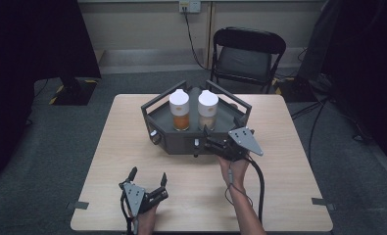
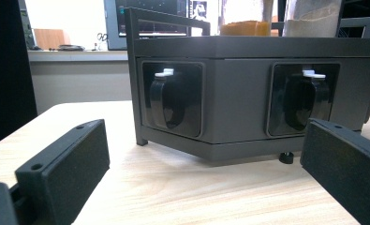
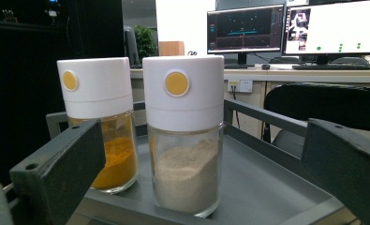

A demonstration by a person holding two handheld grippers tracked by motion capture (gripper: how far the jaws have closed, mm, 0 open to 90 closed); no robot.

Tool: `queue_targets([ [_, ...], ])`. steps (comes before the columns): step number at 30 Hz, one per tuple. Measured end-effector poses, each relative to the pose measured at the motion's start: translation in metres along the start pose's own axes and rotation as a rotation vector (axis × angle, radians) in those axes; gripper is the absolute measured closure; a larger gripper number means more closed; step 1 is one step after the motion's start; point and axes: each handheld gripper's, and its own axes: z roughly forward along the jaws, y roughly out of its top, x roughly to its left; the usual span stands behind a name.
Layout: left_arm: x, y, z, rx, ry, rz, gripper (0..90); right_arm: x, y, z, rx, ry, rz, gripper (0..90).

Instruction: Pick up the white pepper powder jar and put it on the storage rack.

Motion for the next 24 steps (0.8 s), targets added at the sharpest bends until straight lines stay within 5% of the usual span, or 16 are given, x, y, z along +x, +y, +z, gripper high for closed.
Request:
queue_targets([
  [24, 0.0, 0.0, 0.0, 0.0, 0.0, 0.0, 0.8, 0.013, -0.016, -0.039, -0.03, -0.019, -0.061, 0.0],
])
